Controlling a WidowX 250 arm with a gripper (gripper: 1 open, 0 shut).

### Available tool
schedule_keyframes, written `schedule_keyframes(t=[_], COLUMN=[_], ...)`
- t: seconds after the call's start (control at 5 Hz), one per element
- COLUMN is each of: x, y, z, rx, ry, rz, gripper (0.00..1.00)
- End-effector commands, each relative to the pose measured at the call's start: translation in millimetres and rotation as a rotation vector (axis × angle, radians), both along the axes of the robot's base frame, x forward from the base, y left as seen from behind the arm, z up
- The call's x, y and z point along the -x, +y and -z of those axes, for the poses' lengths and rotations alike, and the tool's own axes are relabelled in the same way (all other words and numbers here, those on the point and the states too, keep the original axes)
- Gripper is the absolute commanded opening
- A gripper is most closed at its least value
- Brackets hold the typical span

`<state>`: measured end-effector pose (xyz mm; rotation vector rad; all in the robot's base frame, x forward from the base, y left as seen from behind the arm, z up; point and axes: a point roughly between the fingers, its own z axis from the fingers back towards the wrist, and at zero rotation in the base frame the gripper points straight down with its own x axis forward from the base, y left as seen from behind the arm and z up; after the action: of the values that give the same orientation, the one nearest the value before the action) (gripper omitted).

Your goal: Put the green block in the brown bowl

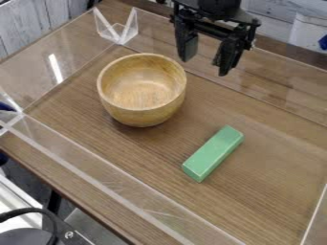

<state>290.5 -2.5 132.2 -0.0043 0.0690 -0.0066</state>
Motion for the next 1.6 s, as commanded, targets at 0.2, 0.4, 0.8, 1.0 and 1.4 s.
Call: schedule_keyframes(t=[0.2, 0.4, 0.8, 1.0, 1.4], x=[22.1, 35.6, 45.5, 43.6, 36.4], y=[-12, -21, -34, -37, -38], z=[28.8, 45.5, 78.8, 87.7, 102.2], rx=[0.000, 0.010, 0.019, 0.025, 0.037], ry=[0.050, 0.057, 0.052, 0.055, 0.063], rz=[0.125, 0.190, 0.263, 0.272, 0.276], gripper=[1.00, 1.00, 1.00, 1.00, 0.00])
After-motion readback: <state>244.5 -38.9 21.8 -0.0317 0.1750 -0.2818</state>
